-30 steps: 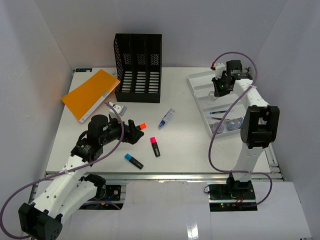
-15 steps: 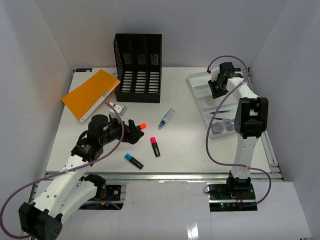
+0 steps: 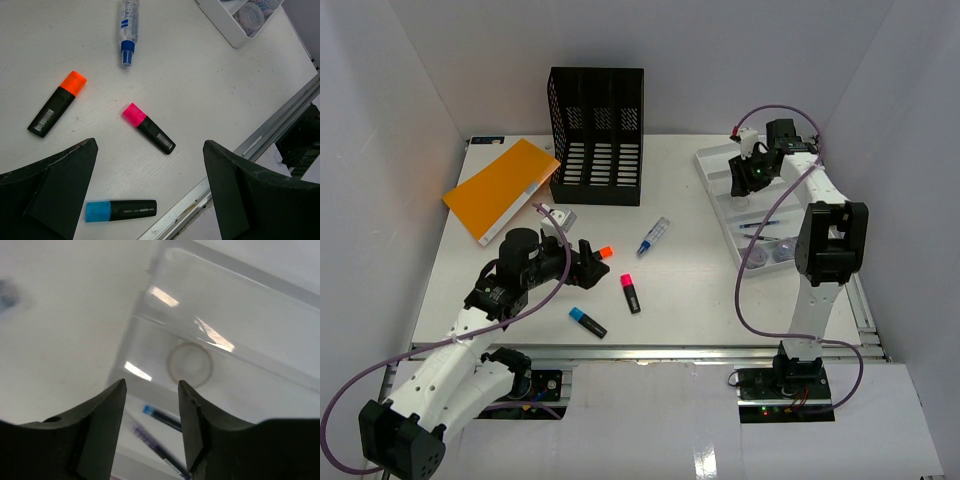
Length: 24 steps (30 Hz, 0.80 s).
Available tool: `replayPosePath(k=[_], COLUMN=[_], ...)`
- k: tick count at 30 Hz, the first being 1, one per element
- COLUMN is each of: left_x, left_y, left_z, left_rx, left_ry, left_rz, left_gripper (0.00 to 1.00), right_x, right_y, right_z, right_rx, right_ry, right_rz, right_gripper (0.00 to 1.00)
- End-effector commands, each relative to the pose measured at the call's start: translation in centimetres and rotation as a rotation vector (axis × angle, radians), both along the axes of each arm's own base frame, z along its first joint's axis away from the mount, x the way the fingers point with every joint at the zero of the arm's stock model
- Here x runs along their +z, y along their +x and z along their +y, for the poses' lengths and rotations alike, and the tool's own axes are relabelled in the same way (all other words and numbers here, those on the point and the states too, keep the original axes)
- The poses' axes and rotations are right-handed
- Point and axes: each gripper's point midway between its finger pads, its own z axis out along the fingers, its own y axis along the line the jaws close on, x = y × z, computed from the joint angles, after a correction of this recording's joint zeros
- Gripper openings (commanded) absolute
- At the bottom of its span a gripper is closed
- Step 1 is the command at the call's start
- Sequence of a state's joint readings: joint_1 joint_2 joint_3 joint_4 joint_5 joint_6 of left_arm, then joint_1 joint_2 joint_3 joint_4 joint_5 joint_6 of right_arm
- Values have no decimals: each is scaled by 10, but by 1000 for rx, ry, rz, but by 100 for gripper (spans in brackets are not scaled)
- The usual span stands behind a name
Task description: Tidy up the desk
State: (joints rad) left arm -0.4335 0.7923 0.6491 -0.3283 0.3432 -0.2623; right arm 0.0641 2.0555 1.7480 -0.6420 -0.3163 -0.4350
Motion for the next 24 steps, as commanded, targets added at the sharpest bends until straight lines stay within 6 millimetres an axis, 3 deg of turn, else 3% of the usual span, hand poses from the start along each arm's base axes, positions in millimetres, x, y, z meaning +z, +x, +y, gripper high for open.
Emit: replayPosePath(k=[1, 4, 9, 13, 16, 19, 24], left_x=[2, 1, 1, -1, -1, -1, -2], left_y=[-1, -1, -1, -1, 0, 0, 1], left_z=[-3, -4, -4, -4, -3, -3, -2], left_rx=[-28, -30, -34, -31, -26, -24, -16], left_ry=[-9, -9, -12, -9, -6, -4, 0], left_rz=[-13, -6, -1, 1, -1, -1, 2], left_gripper=[98, 98, 98, 98, 98, 98, 98], right_x=[78, 85, 87, 94, 85, 90, 63], right_y=[-66, -106, -134, -142, -143, -147, -160], right_z=[78, 113, 154, 182, 196, 215, 223], right_rx=[460, 682, 921, 1095, 1197, 1272, 1539], right_ry=[316, 289, 114, -75, -180, -130, -151], right_rz=[-91, -122, -283, -521, -613, -585, -622], right_gripper=[59, 62, 67, 92, 90, 90, 90])
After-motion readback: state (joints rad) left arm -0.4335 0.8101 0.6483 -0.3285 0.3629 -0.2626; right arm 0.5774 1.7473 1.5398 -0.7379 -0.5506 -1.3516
